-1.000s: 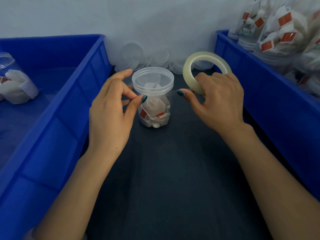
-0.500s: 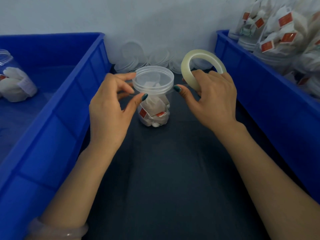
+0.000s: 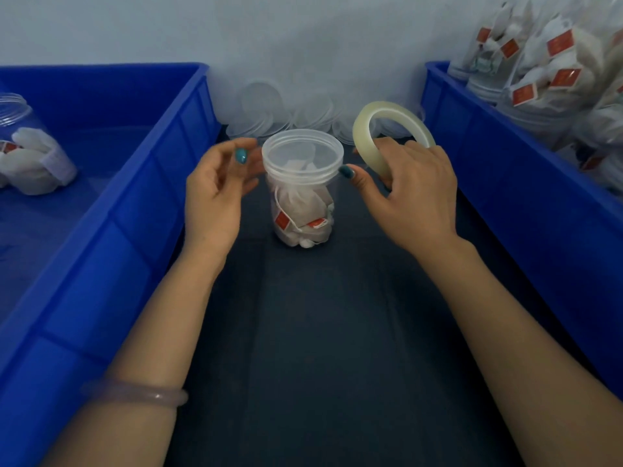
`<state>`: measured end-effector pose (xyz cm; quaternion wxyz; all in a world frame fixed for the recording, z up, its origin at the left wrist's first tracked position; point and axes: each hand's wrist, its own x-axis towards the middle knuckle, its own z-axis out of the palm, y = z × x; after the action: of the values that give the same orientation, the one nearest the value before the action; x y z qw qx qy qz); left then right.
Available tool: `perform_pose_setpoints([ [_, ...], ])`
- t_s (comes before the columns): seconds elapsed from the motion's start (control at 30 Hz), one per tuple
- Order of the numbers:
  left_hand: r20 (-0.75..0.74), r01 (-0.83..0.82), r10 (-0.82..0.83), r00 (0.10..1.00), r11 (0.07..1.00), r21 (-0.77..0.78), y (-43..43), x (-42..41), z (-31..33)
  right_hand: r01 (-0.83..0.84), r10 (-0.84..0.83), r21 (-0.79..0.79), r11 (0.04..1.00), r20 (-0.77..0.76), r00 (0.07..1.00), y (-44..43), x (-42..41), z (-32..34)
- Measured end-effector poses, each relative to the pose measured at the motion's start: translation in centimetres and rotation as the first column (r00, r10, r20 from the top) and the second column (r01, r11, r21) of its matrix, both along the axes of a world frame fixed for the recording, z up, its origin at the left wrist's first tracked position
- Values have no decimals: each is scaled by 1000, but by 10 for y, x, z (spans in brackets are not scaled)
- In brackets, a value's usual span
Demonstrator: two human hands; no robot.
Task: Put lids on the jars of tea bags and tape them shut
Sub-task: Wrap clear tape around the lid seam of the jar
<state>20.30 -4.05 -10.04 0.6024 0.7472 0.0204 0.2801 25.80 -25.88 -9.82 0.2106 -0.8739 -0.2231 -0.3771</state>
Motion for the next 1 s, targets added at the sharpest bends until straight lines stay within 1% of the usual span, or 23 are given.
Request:
perform_pose_setpoints([
  [0.07, 72, -155, 143, 987, 966, 205, -6, 0, 13, 8, -8, -2, 1000, 5, 1000, -1, 0, 0],
  [0.1, 109, -195, 168, 980, 925, 325, -11, 0, 22, 9, -9, -4, 1000, 6, 1000, -1, 0, 0],
  [0.13, 112, -200, 167, 980, 869, 453, -18, 0, 31, 2, -2, -10, 1000, 2, 1000, -1, 0, 0],
  [0.2, 20, -144, 183, 983, 693, 707, -34, 2, 46, -63, 63, -22, 998, -15, 998, -3, 0, 1],
  [0.23, -41, -97, 212, 976, 602, 793, -43, 4, 51, -120, 119, -26, 992, -28, 992, -5, 0, 1],
  [0.27, -95, -50, 235, 967, 544, 837, -50, 6, 53, -175, 173, -30, 984, -43, 984, -8, 0, 1],
  [0.3, -134, -11, 240, 961, 521, 854, -55, 9, 52, -212, 210, -41, 976, -58, 976, -11, 0, 1],
  [0.37, -146, 13, 214, 966, 525, 851, -56, 15, 46, -227, 218, -87, 970, -94, 971, -16, 1, 1],
  [0.4, -134, 10, 193, 972, 536, 844, -53, 17, 44, -208, 196, -115, 971, -104, 975, -18, 1, 1],
  [0.47, -117, 19, 143, 983, 551, 835, -47, 20, 42, -119, 110, -157, 980, -66, 992, -21, 0, 2],
  [0.53, -128, 66, 74, 989, 556, 828, -43, 19, 43, -28, 27, -143, 989, -9, 1000, -24, -2, 3],
  [0.6, -159, 119, 18, 987, 580, 806, -40, 18, 44, 5, -3, -103, 995, 12, 1000, -28, -3, 4],
  [0.73, -205, 195, -54, 977, 614, 765, -36, 17, 46, 74, -74, -82, 994, 2, 997, -25, -3, 4],
  [0.93, -262, 324, -194, 945, 652, 685, -33, 15, 53, 33, -39, -83, 996, -74, 996, -17, -3, 4],
  [1.0, -261, 346, -228, 938, 650, 676, -32, 17, 57, 23, -29, -66, 998, -94, 995, -15, -4, 4],
])
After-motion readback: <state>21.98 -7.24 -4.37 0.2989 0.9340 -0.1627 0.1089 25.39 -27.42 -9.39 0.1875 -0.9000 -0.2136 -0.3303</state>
